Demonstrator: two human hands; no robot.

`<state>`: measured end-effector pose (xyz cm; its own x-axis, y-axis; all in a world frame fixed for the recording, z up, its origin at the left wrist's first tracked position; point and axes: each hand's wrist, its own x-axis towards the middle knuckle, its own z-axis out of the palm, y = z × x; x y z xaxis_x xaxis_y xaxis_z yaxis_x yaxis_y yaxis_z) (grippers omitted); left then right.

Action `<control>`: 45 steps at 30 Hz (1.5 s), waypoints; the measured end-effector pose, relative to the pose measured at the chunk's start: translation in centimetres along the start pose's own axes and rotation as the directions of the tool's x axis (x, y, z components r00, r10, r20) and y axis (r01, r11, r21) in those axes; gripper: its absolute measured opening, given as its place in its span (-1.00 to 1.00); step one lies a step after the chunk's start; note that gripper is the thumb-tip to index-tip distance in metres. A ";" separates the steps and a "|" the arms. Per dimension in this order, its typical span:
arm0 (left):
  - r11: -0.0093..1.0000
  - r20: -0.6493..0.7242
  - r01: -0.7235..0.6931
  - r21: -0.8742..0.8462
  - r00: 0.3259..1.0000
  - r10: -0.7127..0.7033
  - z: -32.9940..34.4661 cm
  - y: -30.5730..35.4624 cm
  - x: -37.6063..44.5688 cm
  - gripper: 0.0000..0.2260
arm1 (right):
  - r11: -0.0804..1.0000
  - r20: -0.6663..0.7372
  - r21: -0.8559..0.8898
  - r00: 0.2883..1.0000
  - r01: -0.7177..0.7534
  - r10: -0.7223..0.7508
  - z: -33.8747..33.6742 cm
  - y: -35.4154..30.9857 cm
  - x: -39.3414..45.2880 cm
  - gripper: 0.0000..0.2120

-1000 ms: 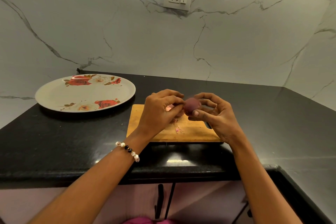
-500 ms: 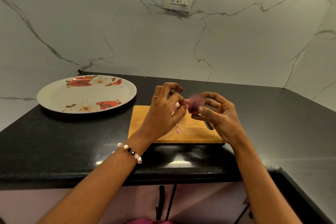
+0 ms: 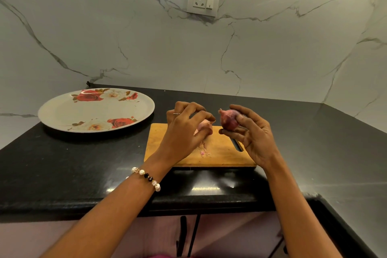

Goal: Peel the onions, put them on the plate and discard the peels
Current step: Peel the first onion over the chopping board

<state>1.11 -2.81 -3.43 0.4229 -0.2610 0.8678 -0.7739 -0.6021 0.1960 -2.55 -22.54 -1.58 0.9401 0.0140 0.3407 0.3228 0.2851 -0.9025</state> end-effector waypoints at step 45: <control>0.980 0.120 0.177 -0.085 0.979 -0.167 -0.5 0.5 0.2 -0.85 | 0.997 0.063 -0.012 0.995 -0.076 0.077 0.4 0.0 0.0 -0.61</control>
<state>0.60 -2.79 -2.99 0.5993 -0.2454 0.7620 -0.7240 -0.5722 0.3852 -2.54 -22.18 -1.49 0.9532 0.0964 0.2865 0.2517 0.2717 -0.9289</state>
